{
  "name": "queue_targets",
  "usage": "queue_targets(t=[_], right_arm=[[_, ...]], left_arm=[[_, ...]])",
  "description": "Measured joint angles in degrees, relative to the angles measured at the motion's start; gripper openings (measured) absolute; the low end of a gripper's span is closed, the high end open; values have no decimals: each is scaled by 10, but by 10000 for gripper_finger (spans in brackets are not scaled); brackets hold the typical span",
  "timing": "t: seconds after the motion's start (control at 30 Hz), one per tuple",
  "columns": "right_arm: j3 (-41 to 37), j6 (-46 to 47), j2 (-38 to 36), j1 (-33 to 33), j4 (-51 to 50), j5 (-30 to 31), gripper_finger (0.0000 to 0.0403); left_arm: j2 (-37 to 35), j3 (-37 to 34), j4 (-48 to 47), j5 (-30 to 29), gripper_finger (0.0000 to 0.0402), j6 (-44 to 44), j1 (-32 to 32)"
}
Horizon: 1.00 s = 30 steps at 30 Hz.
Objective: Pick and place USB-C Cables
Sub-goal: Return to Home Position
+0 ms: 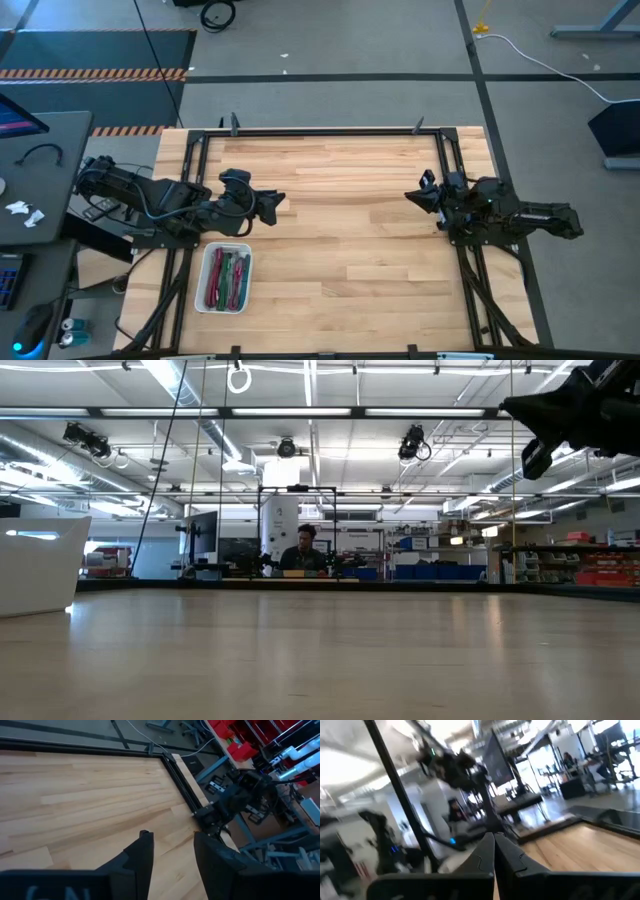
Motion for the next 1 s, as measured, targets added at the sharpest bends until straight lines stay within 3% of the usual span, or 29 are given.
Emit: queue_targets(t=[0.27, 0.4, 0.57, 0.67, 0.73, 0.8, 0.9, 1.0], right_arm=[[0, -62, 0, 0, -147, 37, 0], [0, -75, 6, 0, -153, 47, 0], [0, -56, 6, 0, -155, 76, 7], [0, -54, 6, 0, -155, 76, 21], [0, -50, 6, 0, -155, 76, 27], [0, -50, 6, 0, -152, 76, 31], [0, -53, 6, 0, -151, 76, 31], [0, -52, 6, 0, -149, 76, 30]], left_arm=[[0, 0, 2, 1, 151, -1, 0], [0, 0, -13, 1, 151, 14, -1], [5, 0, -19, -10, 150, 133, -23], [11, -11, -20, -90, 149, 206, -45], [4, -36, -29, -162, 151, 186, -52], [-19, -79, -62, -198, 152, 134, -58], [-79, -163, -68, -203, 153, 55, -70], [-155, -250, -4, -164, 150, 78, -79]])
